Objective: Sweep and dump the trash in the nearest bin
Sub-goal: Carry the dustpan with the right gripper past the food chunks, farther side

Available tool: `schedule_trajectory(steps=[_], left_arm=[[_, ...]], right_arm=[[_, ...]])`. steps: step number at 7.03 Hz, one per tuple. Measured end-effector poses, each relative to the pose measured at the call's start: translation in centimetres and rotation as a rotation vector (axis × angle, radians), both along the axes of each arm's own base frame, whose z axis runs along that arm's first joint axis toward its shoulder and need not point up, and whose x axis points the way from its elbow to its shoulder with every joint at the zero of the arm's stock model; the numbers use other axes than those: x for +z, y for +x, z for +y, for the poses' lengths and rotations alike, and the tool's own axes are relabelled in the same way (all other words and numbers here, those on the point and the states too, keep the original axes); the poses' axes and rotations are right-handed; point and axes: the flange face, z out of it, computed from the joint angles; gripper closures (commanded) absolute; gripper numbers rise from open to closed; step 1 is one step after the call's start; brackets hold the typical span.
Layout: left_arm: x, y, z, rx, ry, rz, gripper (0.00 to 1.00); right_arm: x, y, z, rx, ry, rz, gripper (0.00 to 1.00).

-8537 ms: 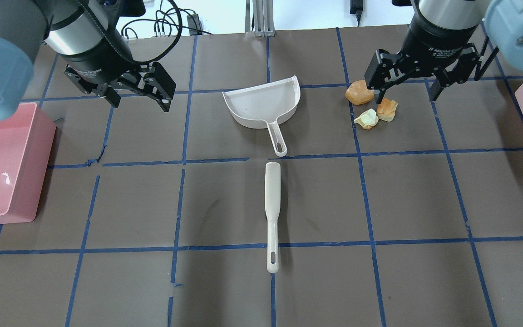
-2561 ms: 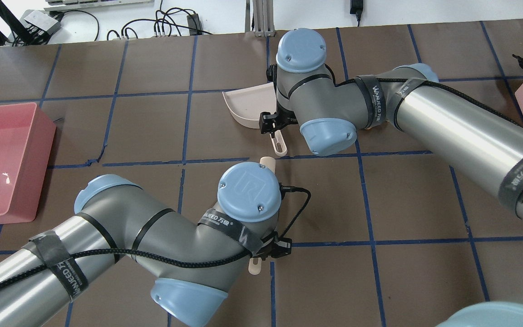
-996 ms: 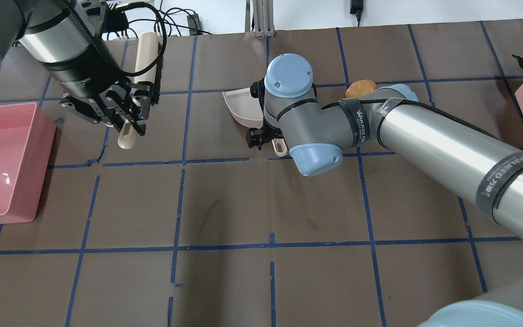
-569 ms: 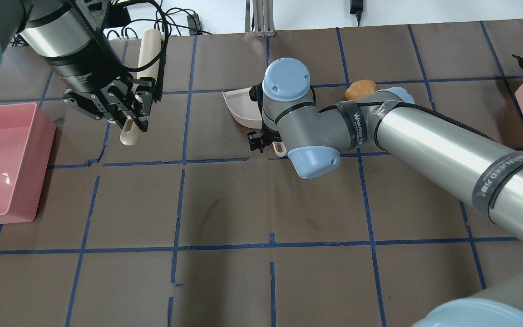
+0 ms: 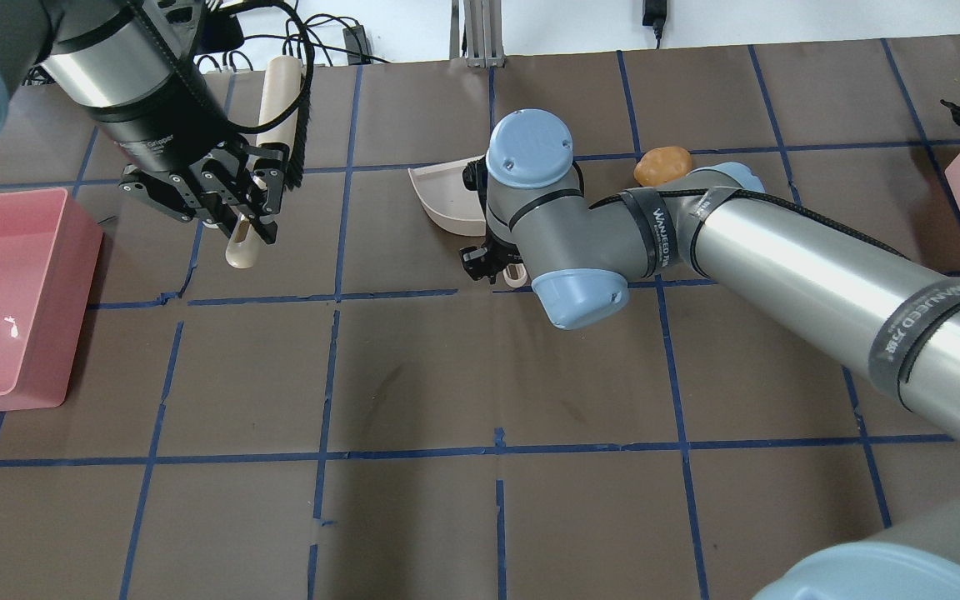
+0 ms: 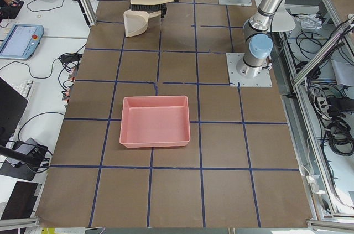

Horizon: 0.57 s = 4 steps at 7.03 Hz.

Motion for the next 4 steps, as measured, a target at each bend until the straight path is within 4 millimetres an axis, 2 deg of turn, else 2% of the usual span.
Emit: schedule_trajectory(steps=[1,2,4], left_arm=[[0.07,0.0,0.02,0.0,-0.002,0.0,1.0],[0.1,0.0,0.03,0.0,-0.002,0.0,1.0],[0.13,0.02,0.09,0.0,-0.002,-0.001,1.0]], right_arm=[[0.08,-0.01,-0.07,0.003,-0.002,-0.001,0.47],[0.12,-0.02,-0.09,0.003,-0.003,-0.001,0.57],[0.29,-0.07,-0.16,0.004,-0.006,-0.002,0.9]])
